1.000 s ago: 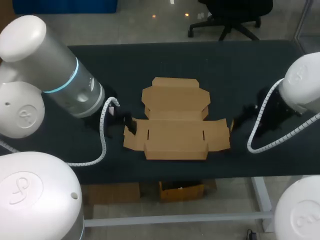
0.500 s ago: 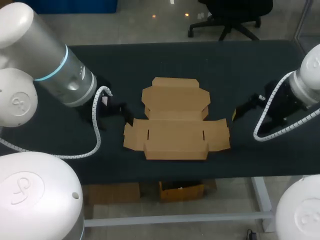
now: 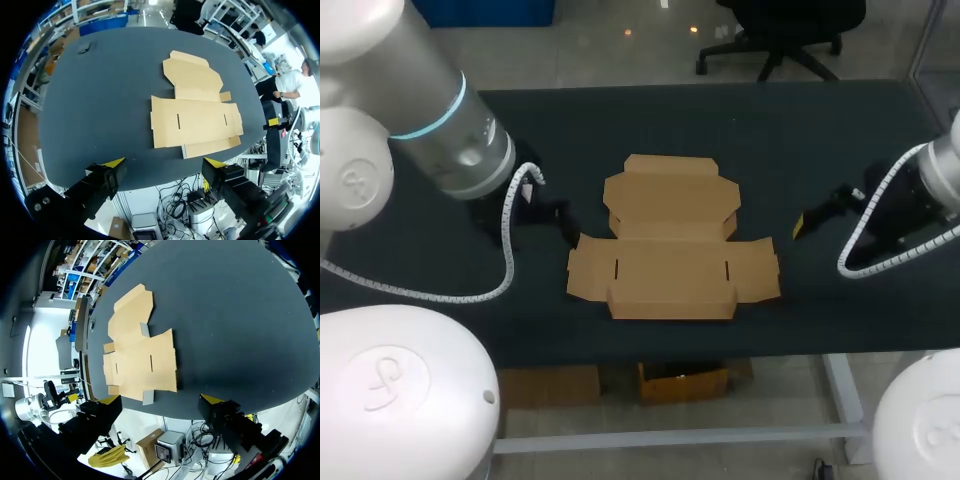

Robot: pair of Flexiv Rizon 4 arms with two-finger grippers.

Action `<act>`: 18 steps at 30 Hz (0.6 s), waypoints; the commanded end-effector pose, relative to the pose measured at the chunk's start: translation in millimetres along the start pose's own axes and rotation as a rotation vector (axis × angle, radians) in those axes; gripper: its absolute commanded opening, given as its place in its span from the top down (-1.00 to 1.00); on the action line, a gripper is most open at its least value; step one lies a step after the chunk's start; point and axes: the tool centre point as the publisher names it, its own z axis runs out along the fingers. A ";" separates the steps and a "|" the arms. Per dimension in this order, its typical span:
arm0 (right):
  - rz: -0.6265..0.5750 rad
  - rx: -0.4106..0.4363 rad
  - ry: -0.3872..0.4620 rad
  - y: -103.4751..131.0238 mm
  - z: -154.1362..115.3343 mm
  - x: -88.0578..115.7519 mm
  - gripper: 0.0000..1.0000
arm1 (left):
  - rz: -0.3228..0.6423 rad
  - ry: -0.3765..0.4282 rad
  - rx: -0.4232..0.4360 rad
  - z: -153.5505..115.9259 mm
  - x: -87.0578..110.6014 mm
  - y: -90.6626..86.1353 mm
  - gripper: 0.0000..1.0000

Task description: Assemble the packaging by folding the flat box into shape, placing the metal phone stand inside, and closing the box properly

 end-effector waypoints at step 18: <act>-0.010 0.000 -0.008 9.5 -2.2 4.1 -1.00 | 0.015 0.013 0.007 -0.6 0.8 -6.8 -1.00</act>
